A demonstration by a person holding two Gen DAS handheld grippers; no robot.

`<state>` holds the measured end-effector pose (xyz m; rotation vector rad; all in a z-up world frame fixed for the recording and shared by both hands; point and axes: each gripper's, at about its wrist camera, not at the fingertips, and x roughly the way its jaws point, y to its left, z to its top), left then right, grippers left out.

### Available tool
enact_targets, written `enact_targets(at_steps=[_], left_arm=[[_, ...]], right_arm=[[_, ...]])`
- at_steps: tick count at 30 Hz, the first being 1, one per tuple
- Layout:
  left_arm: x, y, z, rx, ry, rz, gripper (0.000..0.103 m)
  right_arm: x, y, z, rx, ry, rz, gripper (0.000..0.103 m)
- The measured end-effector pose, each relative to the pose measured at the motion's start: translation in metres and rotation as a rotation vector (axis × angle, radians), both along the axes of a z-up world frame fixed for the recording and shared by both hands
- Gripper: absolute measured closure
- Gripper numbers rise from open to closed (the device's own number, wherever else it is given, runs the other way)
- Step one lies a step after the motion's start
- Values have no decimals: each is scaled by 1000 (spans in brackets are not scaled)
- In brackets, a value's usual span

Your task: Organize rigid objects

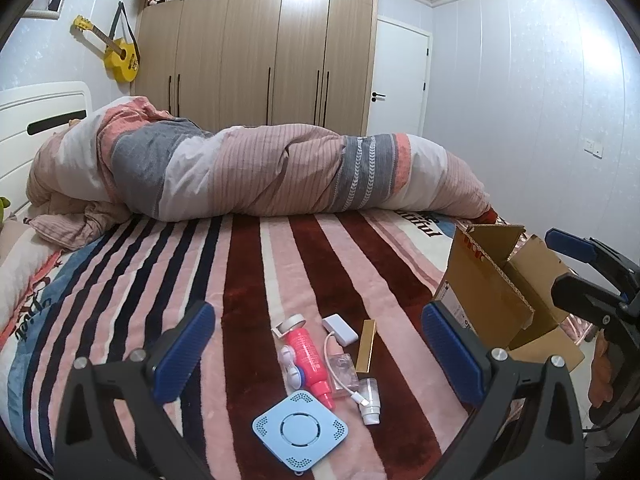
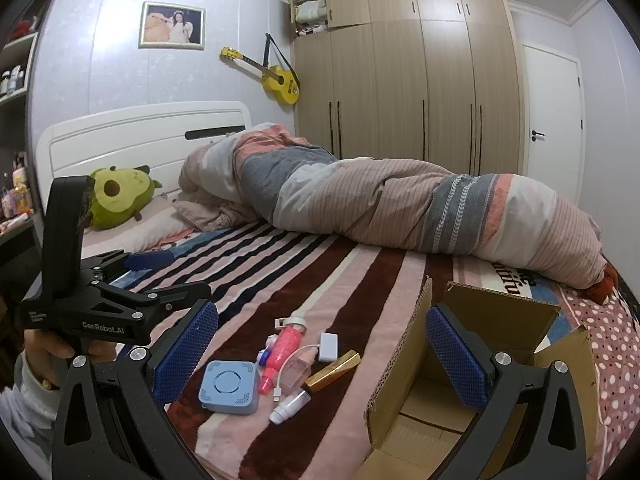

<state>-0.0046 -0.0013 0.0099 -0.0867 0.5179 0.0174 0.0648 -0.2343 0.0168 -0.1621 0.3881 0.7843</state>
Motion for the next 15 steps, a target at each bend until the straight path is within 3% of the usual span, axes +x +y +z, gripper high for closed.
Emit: enact_targets(at_steps=[15], left_arm=[[-2, 0, 2, 10, -9, 7, 0]], right_arm=[[1, -1, 1, 2, 4, -5, 0]])
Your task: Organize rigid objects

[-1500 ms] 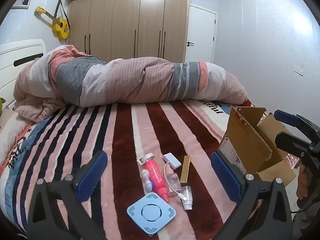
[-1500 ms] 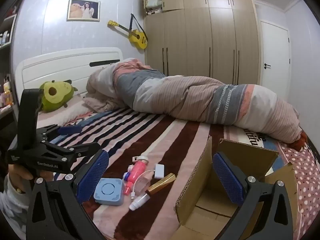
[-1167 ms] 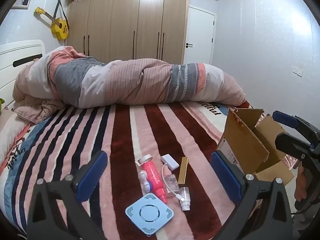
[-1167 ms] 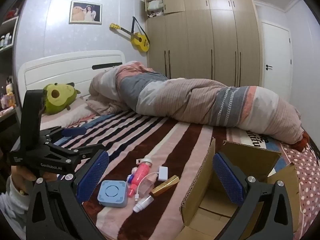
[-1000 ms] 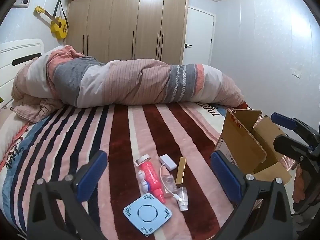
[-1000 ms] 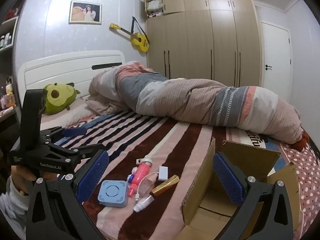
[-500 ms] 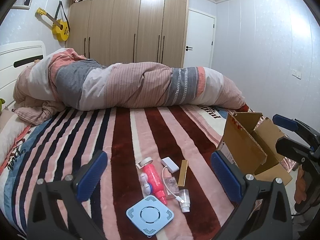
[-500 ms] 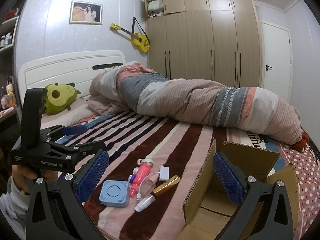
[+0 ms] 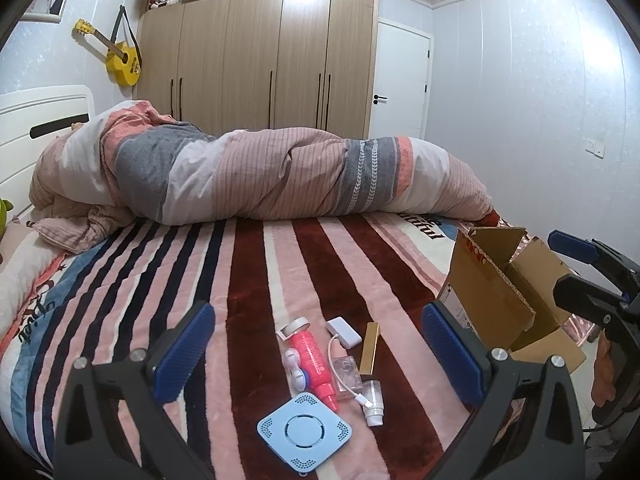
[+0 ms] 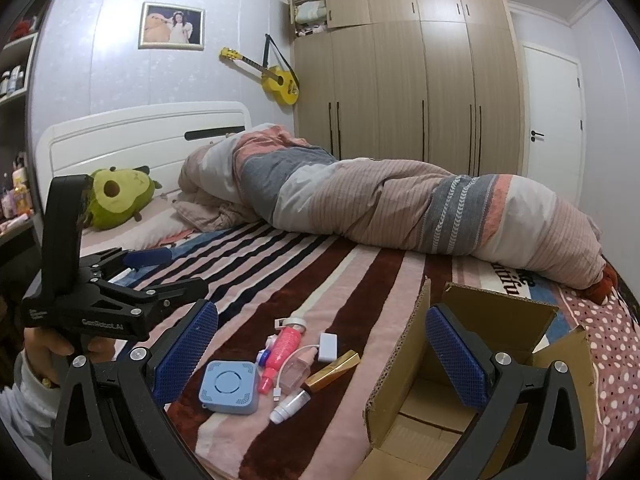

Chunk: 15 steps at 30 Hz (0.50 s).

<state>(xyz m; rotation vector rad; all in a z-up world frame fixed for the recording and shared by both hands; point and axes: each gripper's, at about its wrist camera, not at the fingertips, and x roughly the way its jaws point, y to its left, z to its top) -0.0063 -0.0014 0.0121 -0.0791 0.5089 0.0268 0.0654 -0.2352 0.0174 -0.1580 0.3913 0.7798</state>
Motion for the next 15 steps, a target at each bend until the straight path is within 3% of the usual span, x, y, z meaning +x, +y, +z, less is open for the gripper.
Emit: enact_targets(at_steps=[15], left_arm=[[-1, 1, 1, -1, -5, 1, 0]], right_arm=[[-2, -2, 1, 2, -6, 1, 0]])
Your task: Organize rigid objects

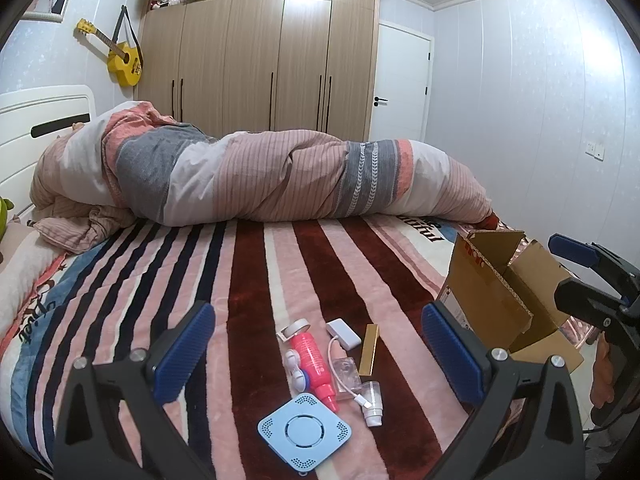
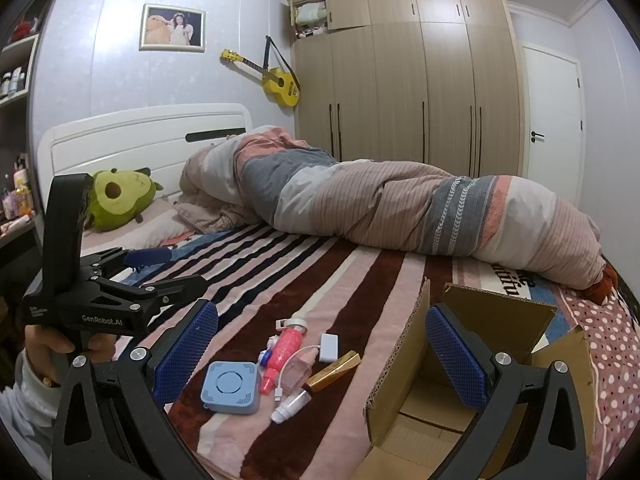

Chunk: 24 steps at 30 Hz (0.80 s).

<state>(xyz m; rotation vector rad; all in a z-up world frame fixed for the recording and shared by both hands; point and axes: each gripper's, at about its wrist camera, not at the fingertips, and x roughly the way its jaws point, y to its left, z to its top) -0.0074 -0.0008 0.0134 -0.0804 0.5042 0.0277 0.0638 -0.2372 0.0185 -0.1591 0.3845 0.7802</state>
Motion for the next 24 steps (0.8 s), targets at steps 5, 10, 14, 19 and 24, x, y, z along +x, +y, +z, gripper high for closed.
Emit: enact_targets(at_steps=[5, 10, 14, 19, 24], left_arm=[[0, 1, 0, 0, -1, 0, 0], [0, 1, 0, 3, -1, 0, 0], [-1, 1, 0, -1, -1, -1, 0], [-1, 1, 0, 4, -3, -4, 0], [0, 6, 0, 8, -3, -42, 0]], right_arm=[[1, -1, 0, -1, -3, 0, 0], [0, -1, -1, -1, 2, 3, 0], [1, -1, -1, -4, 3, 3, 0], [1, 0, -2, -20, -8, 0, 0], [-5, 10, -5, -63, -42, 8, 19]])
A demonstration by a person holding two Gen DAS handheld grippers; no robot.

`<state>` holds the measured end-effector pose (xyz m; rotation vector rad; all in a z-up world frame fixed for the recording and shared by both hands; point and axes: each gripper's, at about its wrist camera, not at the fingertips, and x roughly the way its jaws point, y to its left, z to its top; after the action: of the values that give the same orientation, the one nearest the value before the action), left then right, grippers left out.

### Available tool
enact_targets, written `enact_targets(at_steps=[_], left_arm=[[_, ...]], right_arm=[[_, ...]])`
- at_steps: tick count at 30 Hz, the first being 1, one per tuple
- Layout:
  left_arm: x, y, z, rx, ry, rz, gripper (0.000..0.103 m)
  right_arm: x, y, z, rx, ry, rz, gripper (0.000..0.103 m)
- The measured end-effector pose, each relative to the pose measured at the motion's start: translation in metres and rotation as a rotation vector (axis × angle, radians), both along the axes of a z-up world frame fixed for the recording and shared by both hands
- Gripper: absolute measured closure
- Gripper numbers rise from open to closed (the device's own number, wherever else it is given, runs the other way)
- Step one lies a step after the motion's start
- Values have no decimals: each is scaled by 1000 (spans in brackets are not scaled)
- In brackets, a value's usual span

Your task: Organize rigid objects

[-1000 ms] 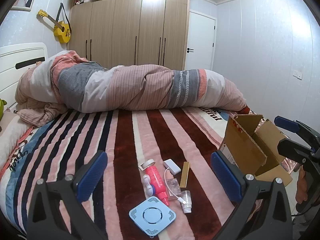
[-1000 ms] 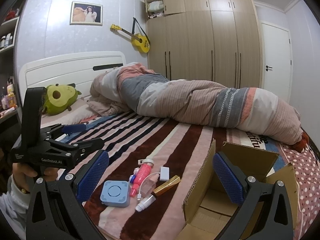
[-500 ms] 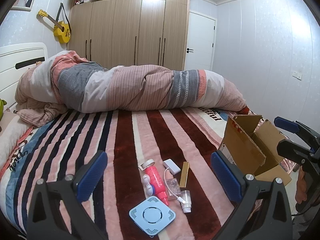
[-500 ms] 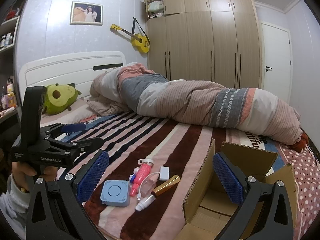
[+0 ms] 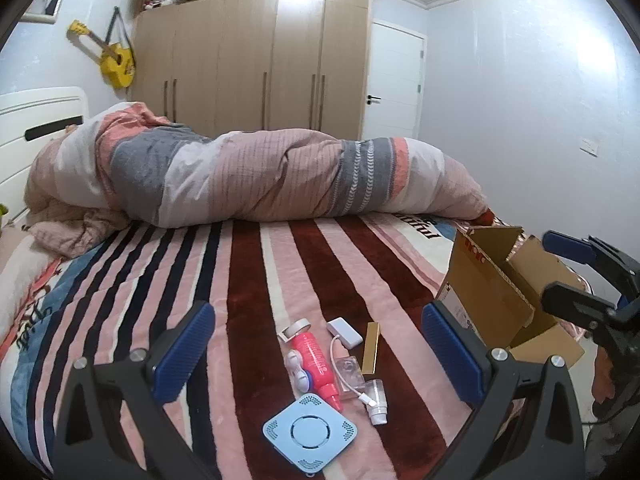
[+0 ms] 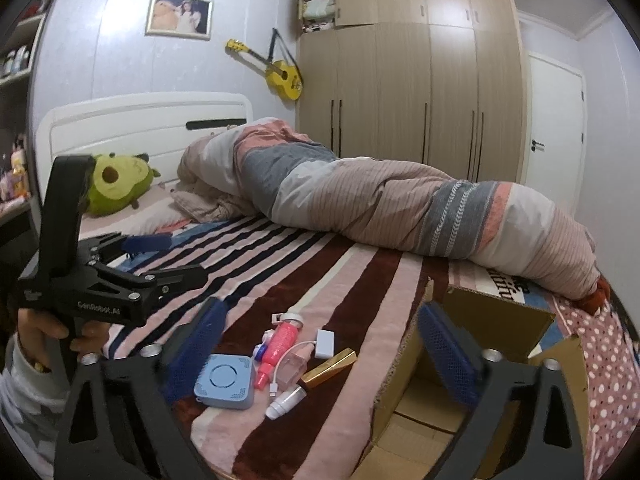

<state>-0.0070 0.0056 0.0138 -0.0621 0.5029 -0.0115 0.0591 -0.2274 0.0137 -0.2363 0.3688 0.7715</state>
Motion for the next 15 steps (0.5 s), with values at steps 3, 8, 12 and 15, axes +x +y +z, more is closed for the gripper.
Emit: enact_targets(at_steps=[3, 8, 12, 15], left_arm=[[-2, 11, 1, 25, -9, -14, 0], [-2, 43, -8, 28, 14, -1, 0], [1, 72, -28, 18, 55, 18, 0], [4, 92, -49, -12, 88, 10, 0]], right_arm=[[-6, 15, -1, -32, -2, 46, 27], [-8, 57, -13, -82, 59, 136, 27], [-5, 98, -46, -155, 170, 203, 16], [-2, 126, -81, -229, 261, 225, 13]])
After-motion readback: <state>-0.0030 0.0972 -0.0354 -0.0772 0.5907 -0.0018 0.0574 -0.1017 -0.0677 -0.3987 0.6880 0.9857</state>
